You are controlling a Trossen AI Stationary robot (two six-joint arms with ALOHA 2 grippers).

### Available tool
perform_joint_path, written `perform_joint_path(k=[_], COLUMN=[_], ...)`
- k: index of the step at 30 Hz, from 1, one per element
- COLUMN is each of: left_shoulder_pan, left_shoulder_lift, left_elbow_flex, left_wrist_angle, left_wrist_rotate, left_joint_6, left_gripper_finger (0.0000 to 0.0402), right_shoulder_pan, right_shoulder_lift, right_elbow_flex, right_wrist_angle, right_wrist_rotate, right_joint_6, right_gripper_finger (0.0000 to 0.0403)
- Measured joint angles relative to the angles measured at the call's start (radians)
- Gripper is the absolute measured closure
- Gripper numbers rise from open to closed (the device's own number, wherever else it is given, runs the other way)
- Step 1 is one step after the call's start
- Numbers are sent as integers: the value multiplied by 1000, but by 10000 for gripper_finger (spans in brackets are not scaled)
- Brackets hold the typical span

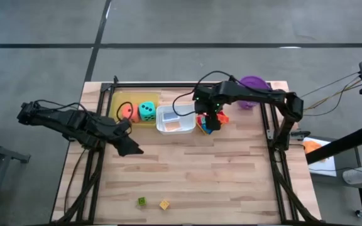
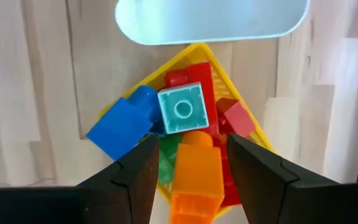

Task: Pick & Place Toys
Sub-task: Put the green game piece into the yellow bin

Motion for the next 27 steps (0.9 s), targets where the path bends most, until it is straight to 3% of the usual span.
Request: perform_joint_path(k=[4,8,10,17,27], left_shoulder_pan=[-16,-64,-90,-163,-408], left_shoulder_lift=[45,147,205,361,510], left_elbow_flex=[2,2,8,10,10], left_wrist_angle=[-136,-196,-188,-138,58], left_wrist_rotate=[40,176,227,258,35], left_joint_6=[39,86,36,-422,-1053], left_gripper_finger=[20,20,20,20,20], right_shoulder_pan=[5,19,36,142,271], right_shoulder_lift=[-53,-141,-181,-281,-317], right_elbow_flex=[7,6,4,-4,-50], right_wrist_angle=[20,115,157,195,191], right_wrist_rotate=[-12,-97,-101,88,134], right_joint_6=[101,226,294,417,411], right_gripper_finger=[218,218,218,218,218])
